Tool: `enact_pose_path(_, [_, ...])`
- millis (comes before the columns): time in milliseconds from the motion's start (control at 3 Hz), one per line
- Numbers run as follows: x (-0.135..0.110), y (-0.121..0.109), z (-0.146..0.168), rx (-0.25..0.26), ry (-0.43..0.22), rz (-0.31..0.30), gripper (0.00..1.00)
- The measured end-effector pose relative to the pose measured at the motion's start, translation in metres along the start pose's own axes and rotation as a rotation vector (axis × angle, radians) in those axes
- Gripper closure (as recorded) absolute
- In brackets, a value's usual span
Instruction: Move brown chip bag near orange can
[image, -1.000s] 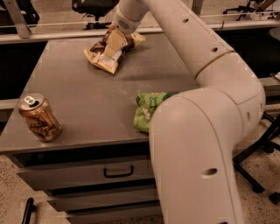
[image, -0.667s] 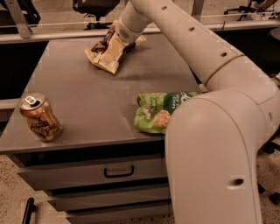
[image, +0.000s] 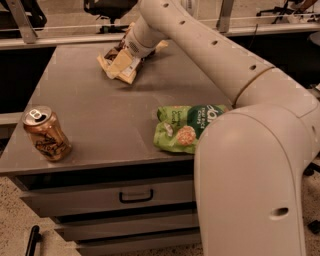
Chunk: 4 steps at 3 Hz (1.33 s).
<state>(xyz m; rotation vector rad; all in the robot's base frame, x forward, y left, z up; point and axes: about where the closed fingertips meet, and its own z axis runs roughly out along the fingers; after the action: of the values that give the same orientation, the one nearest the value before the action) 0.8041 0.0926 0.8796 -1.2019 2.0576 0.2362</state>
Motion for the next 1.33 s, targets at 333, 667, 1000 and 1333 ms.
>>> enact_pose_path(333, [0.004,0.001,0.005,0.006,0.023,-0.009,0.18])
enact_pose_path(667, [0.014,-0.007,0.007,0.037,0.039,0.005,0.41])
enact_pose_path(1000, [0.02,-0.009,0.008,0.041,0.034,-0.004,0.72])
enact_pose_path(1333, [0.013,0.0,-0.002,-0.011,0.017,-0.081,0.95])
